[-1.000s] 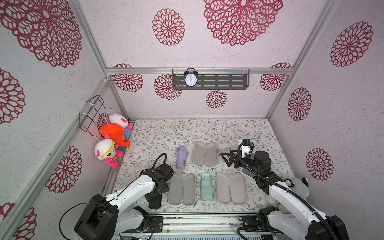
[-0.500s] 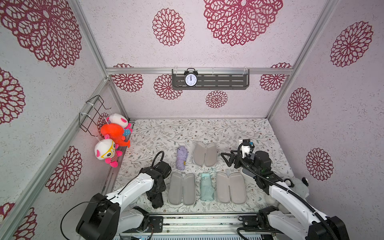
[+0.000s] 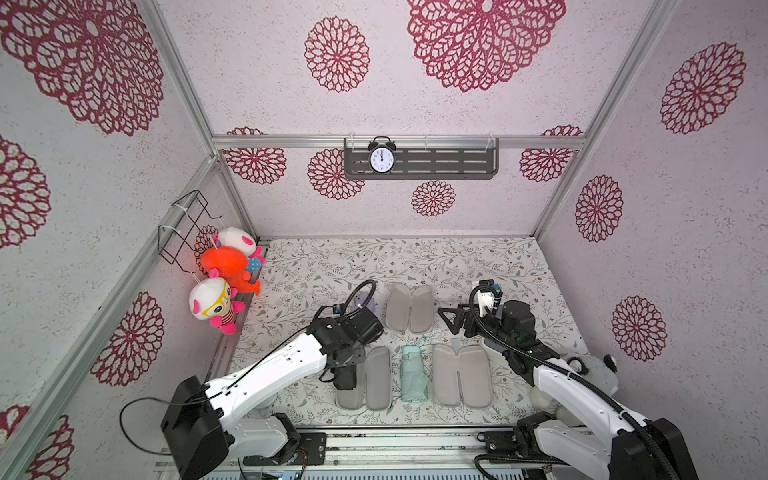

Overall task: Put umbrellas into zippered umbrella sleeves
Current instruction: Place the umbrella in the umbrella sleeve.

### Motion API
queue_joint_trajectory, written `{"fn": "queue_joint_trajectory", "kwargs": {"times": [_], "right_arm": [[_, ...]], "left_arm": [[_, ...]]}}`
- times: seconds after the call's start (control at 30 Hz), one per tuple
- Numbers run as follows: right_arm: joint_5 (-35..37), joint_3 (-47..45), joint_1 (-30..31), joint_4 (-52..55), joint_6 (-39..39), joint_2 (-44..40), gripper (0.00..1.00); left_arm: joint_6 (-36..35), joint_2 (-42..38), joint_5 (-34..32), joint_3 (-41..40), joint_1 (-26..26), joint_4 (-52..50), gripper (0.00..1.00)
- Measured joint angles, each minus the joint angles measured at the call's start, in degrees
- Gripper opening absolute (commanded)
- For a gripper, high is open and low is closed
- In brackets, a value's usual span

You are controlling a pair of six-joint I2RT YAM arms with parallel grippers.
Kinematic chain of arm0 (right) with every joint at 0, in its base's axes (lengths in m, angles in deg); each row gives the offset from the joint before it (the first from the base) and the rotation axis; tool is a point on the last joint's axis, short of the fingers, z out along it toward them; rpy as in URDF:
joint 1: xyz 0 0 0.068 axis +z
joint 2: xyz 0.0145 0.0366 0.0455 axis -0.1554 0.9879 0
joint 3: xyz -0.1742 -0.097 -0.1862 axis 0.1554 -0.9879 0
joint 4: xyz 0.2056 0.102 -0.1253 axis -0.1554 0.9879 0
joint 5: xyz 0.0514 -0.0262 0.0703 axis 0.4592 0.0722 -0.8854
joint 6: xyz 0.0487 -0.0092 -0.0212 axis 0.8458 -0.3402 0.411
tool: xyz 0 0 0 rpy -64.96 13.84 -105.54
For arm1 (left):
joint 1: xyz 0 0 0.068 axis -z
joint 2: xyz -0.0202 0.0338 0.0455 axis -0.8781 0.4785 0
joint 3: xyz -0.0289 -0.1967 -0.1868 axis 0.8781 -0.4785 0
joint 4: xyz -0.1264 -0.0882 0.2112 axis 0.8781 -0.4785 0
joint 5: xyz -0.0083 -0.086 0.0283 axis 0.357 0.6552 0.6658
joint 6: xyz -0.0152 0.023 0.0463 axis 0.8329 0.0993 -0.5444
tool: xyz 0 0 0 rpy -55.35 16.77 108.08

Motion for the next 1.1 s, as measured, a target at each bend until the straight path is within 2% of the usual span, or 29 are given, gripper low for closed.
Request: {"fn": "queue_joint_trajectory", "kwargs": {"times": [0.2, 0.7, 0.93, 1.1], "right_arm": [[0.6, 2.2, 1.3, 0.9, -1.3, 3.0, 0.99], [1.8, 2.6, 1.8, 3.0, -1.9, 3.4, 0.99], [1.9, 2.7, 2.0, 3.0, -1.9, 3.4, 0.99], [2.1, 2.7, 2.5, 3.1, -1.9, 3.4, 0.99]], "left_arm": [[-0.2, 8.0, 2.5, -0.8, 2.1, 1.2, 0.39], [4.3, 12.0, 2.7, -3.8, 4.9, 4.5, 0.4], [5.6, 12.1, 2.7, -7.2, 5.0, 4.6, 0.47], [5.2, 12.1, 2.5, -7.5, 4.6, 4.6, 0.59]]}}
